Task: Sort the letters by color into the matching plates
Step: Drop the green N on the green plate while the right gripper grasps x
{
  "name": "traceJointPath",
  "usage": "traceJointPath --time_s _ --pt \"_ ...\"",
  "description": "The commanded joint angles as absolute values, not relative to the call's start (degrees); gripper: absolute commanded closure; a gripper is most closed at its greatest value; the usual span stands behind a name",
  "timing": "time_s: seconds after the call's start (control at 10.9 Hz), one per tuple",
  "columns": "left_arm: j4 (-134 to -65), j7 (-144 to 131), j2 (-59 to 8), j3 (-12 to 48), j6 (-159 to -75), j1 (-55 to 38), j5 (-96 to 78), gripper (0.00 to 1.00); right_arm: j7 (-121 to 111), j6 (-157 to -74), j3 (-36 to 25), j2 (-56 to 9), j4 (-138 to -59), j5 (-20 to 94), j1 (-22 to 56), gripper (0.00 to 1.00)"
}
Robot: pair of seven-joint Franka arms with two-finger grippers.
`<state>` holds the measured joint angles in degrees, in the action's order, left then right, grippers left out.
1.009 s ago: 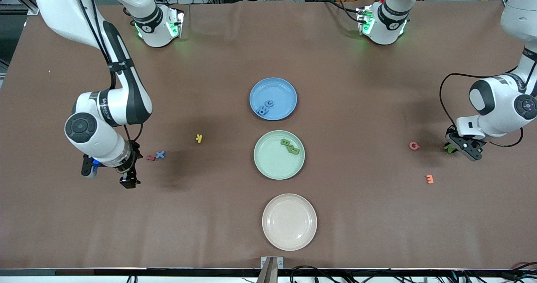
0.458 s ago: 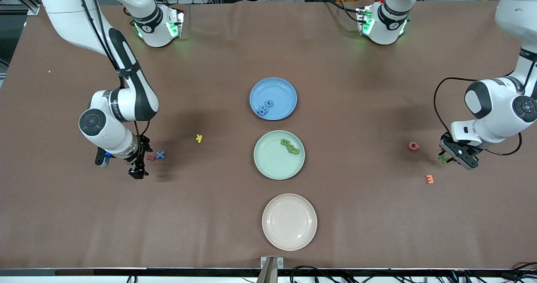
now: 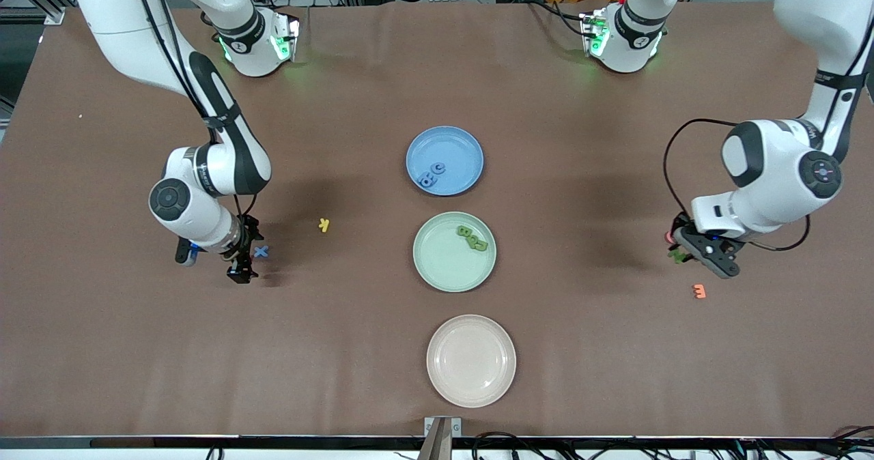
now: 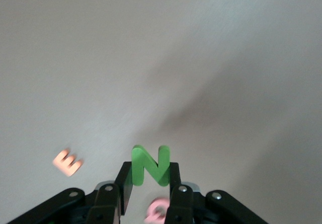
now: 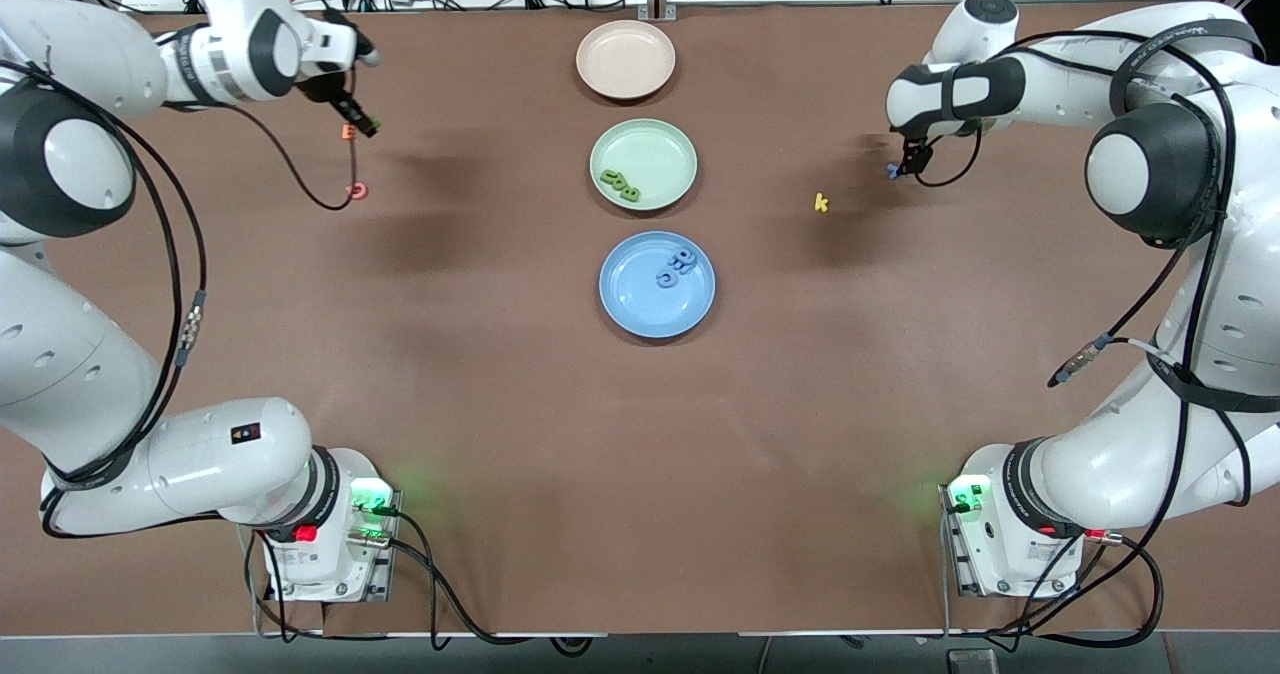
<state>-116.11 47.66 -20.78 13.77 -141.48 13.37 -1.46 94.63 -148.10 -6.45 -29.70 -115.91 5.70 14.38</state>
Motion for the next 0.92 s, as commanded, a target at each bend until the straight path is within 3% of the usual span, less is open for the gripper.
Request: traceJointPath --time_s 0.0,0.46,0.64,0.83 --pt "-114.7 34.4 -20.4 13.9 -140.3 5.2 -4.7 1.00 93.2 -152.8 -6.0 -30.2 -119.7 6.5 13.8 0.00" --pt "-109.6 11.6 -23.3 13.8 -140.6 -7.7 -4.7 1.00 93.3 -153.8 -5.9 -30.8 -119.8 6.7 13.9 0.02" --pt "-105.9 4.7 -25.9 13.8 -140.7 -11.7 -4.7 1.00 93.3 -154.0 -5.8 -30.8 -119.9 6.7 13.9 0.14" --pt "-103.2 -1.7 -28.5 13.2 -140.7 -16.4 -4.4 1.00 93.2 -154.1 -5.3 -30.8 -119.8 6.6 14.0 0.33"
